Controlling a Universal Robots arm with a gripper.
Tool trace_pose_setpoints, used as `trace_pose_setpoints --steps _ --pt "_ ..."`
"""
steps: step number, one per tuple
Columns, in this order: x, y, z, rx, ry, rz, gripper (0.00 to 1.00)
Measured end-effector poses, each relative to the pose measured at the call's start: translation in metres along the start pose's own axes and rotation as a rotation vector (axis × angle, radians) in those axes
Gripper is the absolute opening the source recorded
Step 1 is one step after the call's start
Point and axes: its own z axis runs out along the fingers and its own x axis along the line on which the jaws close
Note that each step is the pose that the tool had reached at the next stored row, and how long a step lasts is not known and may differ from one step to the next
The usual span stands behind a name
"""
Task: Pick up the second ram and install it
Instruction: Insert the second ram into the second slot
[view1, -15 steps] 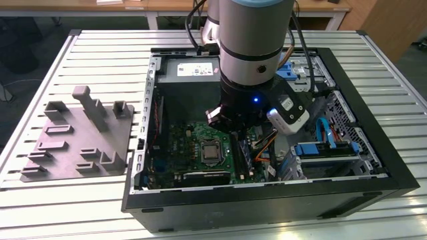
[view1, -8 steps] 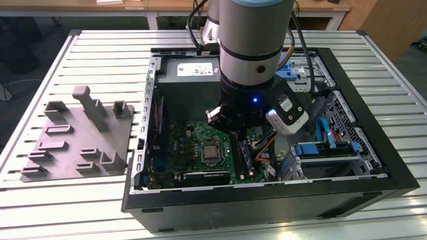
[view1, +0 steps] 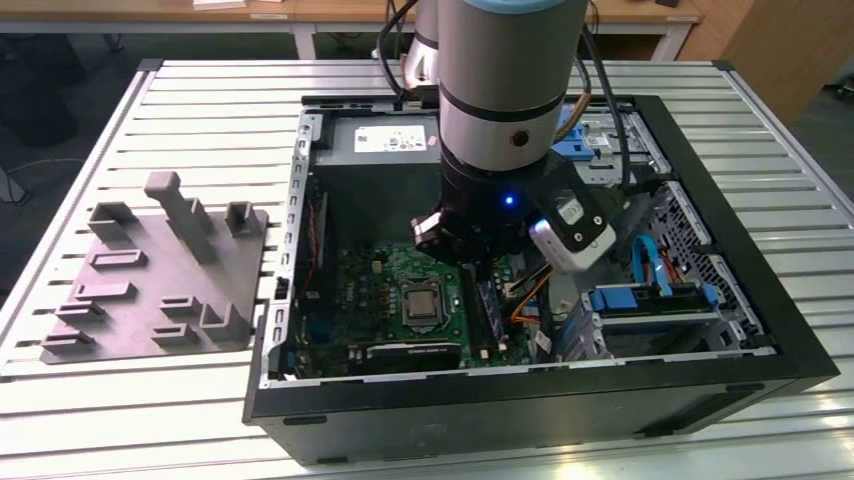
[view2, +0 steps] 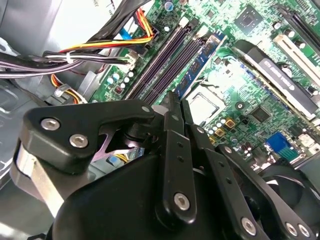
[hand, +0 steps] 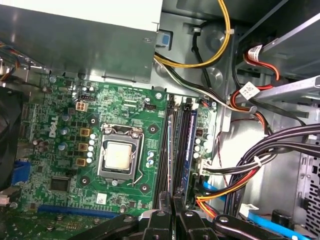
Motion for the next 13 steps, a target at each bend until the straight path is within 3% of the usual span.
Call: trace_pose_setpoints --steps 13 --pt "0.0 0.0 0.0001 0.0037 -0.0009 0.044 0.14"
